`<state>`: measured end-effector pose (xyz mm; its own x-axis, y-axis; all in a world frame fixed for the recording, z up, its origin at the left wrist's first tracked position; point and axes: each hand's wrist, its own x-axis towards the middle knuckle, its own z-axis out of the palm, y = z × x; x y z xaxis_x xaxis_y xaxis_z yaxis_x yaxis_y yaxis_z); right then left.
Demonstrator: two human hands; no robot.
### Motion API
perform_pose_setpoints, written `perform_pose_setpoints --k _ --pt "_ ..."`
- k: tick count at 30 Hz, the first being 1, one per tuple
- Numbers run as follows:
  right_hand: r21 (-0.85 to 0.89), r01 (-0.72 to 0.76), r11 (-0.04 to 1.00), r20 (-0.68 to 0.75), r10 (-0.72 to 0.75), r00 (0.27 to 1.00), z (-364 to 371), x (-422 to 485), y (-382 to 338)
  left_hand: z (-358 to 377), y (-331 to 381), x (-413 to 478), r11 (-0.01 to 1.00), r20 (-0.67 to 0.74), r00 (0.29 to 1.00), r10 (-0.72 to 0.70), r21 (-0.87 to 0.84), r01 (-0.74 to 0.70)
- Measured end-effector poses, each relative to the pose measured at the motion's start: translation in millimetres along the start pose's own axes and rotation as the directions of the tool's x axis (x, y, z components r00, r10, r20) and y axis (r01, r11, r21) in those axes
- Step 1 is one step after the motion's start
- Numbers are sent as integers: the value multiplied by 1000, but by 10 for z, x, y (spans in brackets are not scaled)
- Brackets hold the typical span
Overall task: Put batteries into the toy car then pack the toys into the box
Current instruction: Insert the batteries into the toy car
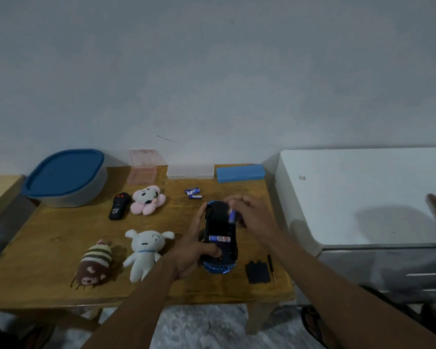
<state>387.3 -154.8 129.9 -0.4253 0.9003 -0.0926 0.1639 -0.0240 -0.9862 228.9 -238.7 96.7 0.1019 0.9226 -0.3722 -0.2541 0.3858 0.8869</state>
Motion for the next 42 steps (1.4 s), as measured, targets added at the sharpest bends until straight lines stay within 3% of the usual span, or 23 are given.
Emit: perform_pose_setpoints --k 2,4,6,8,11,17,22,29,32,37,42 --pt "380 -197 904 3 212 977 35 -26 -58 -5 -1 4 1000 -14 1000 10 4 -10" --pt "574 -282 768 43 316 948 40 -56 -76 -13 -12 6 1000 -22 1000 18 5 -18" --pt "491 -318 811 44 342 939 40 -85 -57 -12 -33 3 999 -37 999 34 -2 -34" --pt "275 -365 889 -1 380 925 68 -137 -66 -27 -62 4 998 -78 995 61 -11 -62" --pt "6 -438 899 -77 438 896 138 -233 -118 -41 -104 -4 994 -128 986 108 -21 -112" --pt "-189 -421 887 -164 394 904 337 -396 -229 -70 -154 -56 984 -201 964 174 -1 -178" --pt "-137 -470 872 -204 439 875 499 -445 -235 -86 -164 -139 977 -198 957 213 47 -208" --pt "172 -546 820 -164 570 805 626 -529 -195 -207 -174 -294 976 -147 965 215 20 -215" --pt "196 -498 845 -176 530 829 672 -568 -206 -252 -155 -338 977 -127 969 212 3 -213" --pt "84 -408 909 -220 416 883 745 -561 -264 -316 -123 -373 976 -83 973 214 -15 -216" --pt "149 -306 940 -223 333 916 822 -542 -290 -313 -111 -409 979 -14 979 203 -28 -203"
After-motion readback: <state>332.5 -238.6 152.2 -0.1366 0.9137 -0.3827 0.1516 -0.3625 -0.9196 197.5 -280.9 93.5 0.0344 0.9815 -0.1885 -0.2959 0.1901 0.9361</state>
